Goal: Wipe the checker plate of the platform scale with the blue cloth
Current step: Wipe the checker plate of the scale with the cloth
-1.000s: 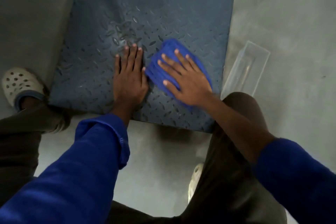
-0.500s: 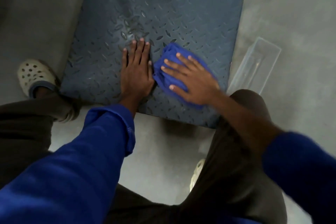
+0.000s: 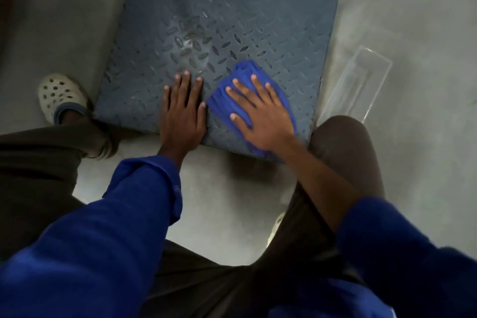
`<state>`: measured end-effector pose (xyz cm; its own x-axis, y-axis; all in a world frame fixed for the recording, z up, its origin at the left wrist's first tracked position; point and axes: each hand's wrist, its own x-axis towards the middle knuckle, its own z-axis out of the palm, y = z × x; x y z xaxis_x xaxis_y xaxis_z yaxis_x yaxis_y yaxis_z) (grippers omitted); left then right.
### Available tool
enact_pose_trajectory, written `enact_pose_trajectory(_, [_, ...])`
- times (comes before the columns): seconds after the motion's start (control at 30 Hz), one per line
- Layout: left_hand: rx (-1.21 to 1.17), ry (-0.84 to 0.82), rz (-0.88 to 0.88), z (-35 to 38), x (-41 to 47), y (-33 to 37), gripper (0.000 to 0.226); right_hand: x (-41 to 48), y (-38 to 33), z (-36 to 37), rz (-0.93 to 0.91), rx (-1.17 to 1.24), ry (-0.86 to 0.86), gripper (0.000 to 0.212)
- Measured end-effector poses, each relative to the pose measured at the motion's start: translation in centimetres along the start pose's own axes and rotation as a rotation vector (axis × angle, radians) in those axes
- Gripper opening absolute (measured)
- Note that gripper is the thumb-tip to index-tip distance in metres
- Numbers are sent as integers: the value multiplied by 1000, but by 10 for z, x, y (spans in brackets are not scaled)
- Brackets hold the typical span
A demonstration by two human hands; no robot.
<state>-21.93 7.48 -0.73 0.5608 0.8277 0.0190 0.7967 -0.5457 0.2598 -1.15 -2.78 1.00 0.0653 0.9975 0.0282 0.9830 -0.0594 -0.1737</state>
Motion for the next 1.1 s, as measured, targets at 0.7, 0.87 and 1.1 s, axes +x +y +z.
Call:
enact_pose_trajectory(0.7, [42, 16, -60, 1, -1, 5, 62, -30, -4, 6, 699, 30, 128, 62])
enact_pose_trajectory(0.87, [27, -21, -63, -1, 2, -1, 59, -15, -81, 13, 342, 89, -13, 63])
enact_pose_trajectory(1.1, [44, -31, -48, -6, 19, -24, 58, -12, 33, 2, 411, 11, 33, 63])
